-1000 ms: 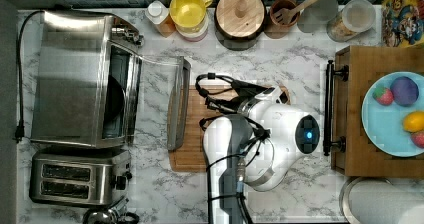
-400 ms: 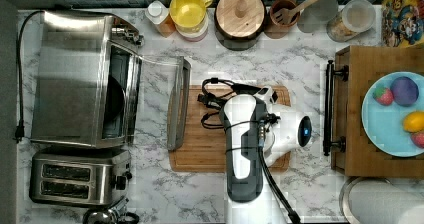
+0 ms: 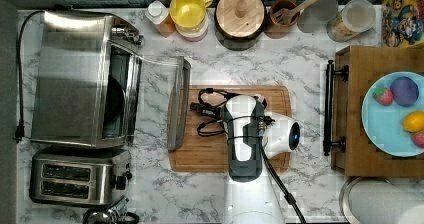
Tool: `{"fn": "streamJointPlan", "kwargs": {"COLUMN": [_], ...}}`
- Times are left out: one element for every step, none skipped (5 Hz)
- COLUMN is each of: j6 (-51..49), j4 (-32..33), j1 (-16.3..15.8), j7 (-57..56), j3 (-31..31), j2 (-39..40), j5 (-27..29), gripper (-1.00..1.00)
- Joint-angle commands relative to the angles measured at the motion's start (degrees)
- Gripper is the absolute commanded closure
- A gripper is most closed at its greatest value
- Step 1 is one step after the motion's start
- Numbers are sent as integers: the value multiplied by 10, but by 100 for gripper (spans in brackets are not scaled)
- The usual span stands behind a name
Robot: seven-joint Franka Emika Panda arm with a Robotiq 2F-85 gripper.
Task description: Close the oven.
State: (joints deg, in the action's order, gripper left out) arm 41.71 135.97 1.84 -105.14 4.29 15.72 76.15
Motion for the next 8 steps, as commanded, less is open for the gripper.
{"fn": "streamJointPlan", "kwargs": {"j6": [-27, -34, -20, -32, -31, -66, -88, -90], "j4": [-77, -95, -107, -121, -130, -135, -136, -125], "j1": [-17, -30, -39, -31, -32, -10, -26, -32], "j7": [-9, 9, 42, 67, 100, 102, 109, 98], "j3": [-15, -24, -34, -42, -44, -65, -65, -83], "j2": [-30, -2, 6, 21, 23, 29, 30, 5], "j5": [-17, -33, -48, -47, -41, -34, -35, -24], "gripper": [100, 100, 100, 100, 100, 100, 100, 100]}}
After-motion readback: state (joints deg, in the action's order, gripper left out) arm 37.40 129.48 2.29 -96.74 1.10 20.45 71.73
